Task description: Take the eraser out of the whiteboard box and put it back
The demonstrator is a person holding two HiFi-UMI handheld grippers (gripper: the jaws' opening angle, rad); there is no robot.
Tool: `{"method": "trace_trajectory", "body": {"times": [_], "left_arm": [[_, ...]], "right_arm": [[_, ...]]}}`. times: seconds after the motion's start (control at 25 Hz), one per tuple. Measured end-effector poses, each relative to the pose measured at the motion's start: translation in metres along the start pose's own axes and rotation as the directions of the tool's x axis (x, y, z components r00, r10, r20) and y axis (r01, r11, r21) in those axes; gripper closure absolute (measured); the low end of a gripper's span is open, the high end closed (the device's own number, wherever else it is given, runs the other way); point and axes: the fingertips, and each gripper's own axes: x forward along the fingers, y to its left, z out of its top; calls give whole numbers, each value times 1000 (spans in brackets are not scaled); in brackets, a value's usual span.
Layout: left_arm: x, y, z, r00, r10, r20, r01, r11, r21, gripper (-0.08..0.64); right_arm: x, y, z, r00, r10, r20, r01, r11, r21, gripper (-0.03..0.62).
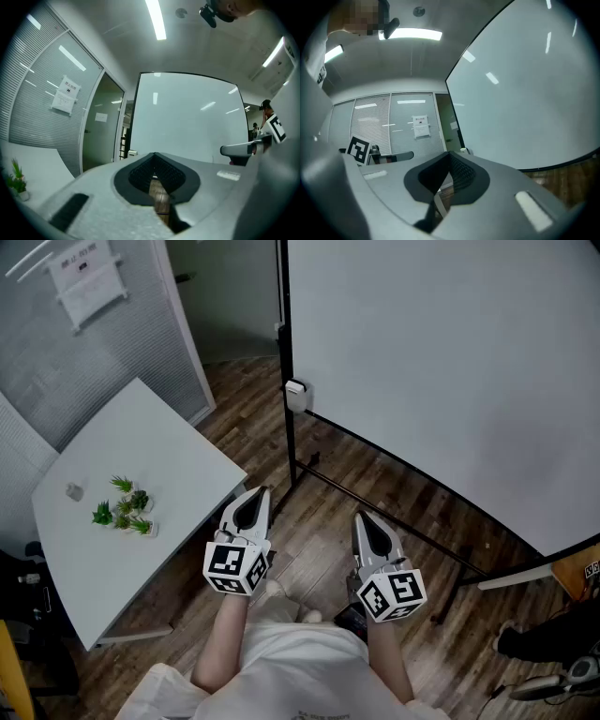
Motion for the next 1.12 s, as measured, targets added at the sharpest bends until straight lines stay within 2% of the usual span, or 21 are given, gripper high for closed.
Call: {"method": "trace_trajectory", "body": {"times": [0.48, 0.56, 0.6, 0.64, 0.68, 0.72, 0.76, 0.8, 0.88, 1.12], "left_arm": [[-12, -1, -1, 1000, -15, -2, 15, 1000, 5, 558], [-9, -5, -3, 999, -46, -15, 46, 999, -13, 541], [-6, -8, -7, 996, -77, -36, 76, 996, -36, 442], [-2, -12, -14, 992, -110, -64, 106, 992, -64, 285], [2, -15, -20, 987, -137, -87, 130, 988, -89, 196], [4, -17, -24, 983, -155, -101, 144, 984, -104, 161], [5, -19, -26, 981, -162, -107, 151, 983, -109, 140], [5, -20, -26, 981, -162, -109, 151, 983, -105, 126], [6, -21, -26, 983, -149, -109, 139, 986, -93, 118], [11, -19, -21, 987, -119, -105, 112, 991, -67, 117]], "right_arm": [[-5, 11, -3, 1000, 0, -2, 0, 1000, -11, 581], [-4, 12, -3, 1000, 1, -5, -1, 1000, -18, 581], [-3, 12, -5, 1000, 4, -15, -4, 1000, -24, 581], [-1, 14, -8, 999, 11, -30, -11, 1000, -29, 580], [1, 15, -11, 999, 21, -49, -22, 999, -29, 540], [3, 18, -15, 997, 32, -69, -34, 999, -23, 427], [5, 19, -17, 996, 40, -83, -41, 999, -16, 331], [5, 20, -16, 995, 40, -89, -42, 999, -15, 294], [3, 19, -14, 996, 30, -86, -32, 999, -29, 274], [1, 3, -11, 996, 1, -88, -3, 1000, -27, 265]]}}
